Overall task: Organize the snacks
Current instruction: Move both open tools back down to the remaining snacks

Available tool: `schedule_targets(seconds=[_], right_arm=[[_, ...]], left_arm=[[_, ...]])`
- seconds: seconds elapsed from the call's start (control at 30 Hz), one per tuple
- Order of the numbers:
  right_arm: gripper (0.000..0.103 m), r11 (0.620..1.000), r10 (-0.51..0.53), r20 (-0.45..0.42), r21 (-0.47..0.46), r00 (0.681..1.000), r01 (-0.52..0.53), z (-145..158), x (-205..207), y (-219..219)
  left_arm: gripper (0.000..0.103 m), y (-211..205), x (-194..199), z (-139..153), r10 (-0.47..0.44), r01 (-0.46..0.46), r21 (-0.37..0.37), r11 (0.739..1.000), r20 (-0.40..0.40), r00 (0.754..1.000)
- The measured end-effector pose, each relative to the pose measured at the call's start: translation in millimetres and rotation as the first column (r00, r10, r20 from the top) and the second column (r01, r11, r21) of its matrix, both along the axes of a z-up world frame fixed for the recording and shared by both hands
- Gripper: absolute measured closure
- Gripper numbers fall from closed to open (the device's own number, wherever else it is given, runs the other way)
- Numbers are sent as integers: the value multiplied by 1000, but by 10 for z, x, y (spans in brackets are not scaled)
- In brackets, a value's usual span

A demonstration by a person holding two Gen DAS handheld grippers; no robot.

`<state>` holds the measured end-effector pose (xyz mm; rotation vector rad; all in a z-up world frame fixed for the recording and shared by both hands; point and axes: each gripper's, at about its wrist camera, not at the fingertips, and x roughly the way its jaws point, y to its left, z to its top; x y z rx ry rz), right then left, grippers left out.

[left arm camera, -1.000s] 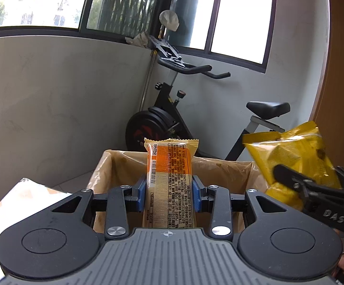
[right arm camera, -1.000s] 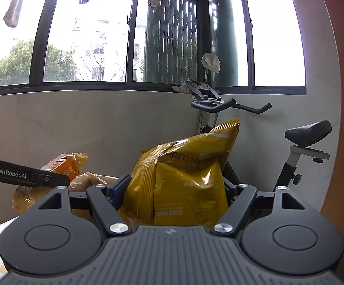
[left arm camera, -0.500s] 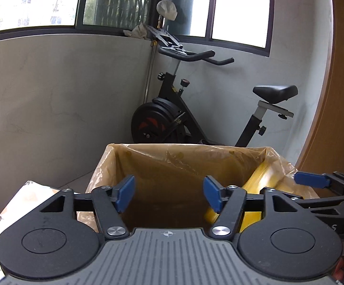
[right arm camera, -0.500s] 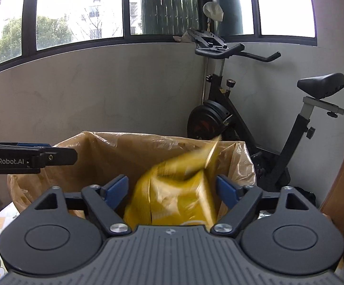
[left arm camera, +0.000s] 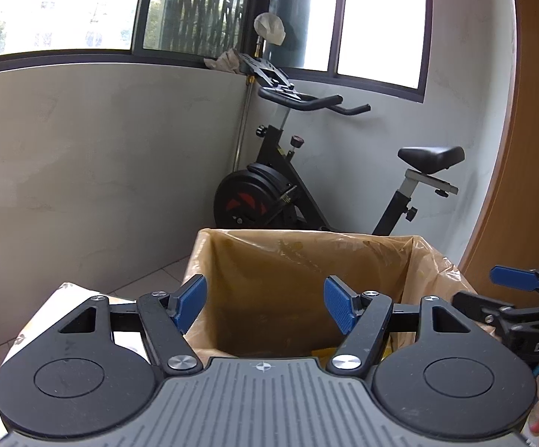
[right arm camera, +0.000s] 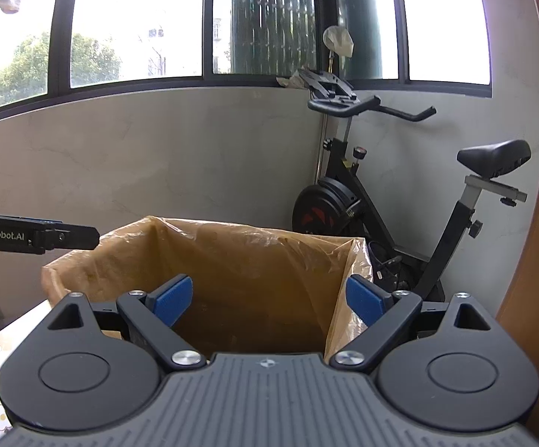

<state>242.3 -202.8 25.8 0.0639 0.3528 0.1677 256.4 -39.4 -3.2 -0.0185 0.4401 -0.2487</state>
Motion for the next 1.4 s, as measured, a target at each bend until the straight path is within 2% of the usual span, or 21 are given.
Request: schedule_targets(seconds=[0.43, 0.77, 1.07, 1.4], right_arm=[[11, 999, -30, 48, -39, 998, 32, -64, -510, 62], [11, 998, -57, 67, 18, 996, 56, -172, -869, 32], [11, 996, -79, 4, 41, 997, 79, -445, -1108, 16], [11, 997, -75, -68, 29, 995, 77, -777, -1229, 117]], left_arm=[[31, 389, -463, -65, 11, -12, 25, 1000, 12, 1000], [31, 585, -774, -239, 34, -34, 5, 999, 8, 999], [31, 685, -985, -528, 30, -30, -6, 1000, -41, 999], [31, 745, -1100, -892, 21, -27, -34, 999, -157, 987]])
